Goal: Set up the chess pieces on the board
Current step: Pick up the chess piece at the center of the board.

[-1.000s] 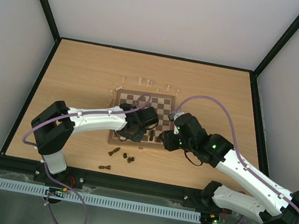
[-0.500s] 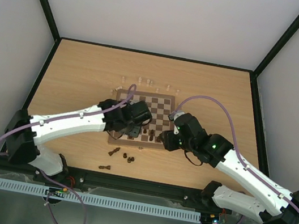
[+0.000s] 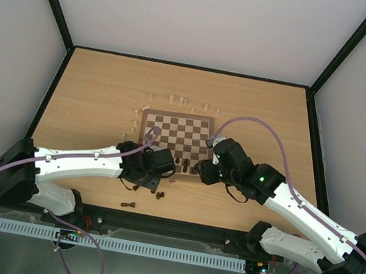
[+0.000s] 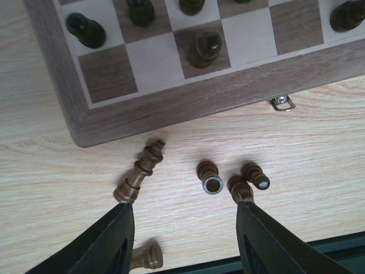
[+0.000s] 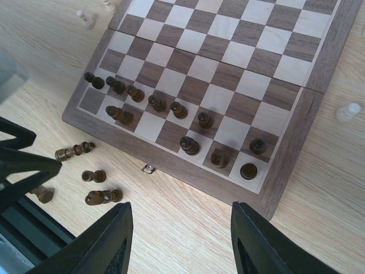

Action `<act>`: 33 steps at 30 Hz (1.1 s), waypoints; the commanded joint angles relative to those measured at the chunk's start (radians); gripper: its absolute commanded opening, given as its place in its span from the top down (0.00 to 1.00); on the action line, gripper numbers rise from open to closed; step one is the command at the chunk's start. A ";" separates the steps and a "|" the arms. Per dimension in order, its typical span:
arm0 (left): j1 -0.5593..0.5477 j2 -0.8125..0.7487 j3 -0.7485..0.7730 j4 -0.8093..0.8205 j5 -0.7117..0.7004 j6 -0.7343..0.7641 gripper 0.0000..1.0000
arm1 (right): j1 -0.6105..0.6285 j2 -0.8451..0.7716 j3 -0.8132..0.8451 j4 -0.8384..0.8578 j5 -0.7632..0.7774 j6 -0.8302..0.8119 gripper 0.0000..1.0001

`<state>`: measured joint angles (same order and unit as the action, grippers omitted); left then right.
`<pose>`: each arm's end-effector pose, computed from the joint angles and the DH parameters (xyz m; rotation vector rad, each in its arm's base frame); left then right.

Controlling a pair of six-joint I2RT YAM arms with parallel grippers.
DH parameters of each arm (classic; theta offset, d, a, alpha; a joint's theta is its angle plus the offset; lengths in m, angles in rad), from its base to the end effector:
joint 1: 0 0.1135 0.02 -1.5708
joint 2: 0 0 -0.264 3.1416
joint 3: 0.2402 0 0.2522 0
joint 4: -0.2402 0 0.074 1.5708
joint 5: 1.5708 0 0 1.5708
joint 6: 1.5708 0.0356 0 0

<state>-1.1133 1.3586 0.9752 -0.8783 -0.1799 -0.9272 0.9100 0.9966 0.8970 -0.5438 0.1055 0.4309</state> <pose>0.1149 -0.2190 0.2317 0.2224 2.8095 -0.2412 0.1342 0.1665 0.3049 -0.4828 2.2307 0.6145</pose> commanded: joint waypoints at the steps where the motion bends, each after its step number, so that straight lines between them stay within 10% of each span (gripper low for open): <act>1: -0.018 0.061 -0.018 0.063 0.024 -0.029 0.48 | -0.003 0.001 -0.012 -0.011 -0.002 -0.001 0.52; 33: -0.011 0.208 -0.086 0.185 0.073 0.009 0.64 | -0.003 -0.001 -0.015 -0.008 -0.009 -0.003 0.52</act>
<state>-1.1225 1.5612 0.9070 -0.6994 -0.1261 -0.9180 0.9100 0.9966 0.8928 -0.5438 0.0986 0.4309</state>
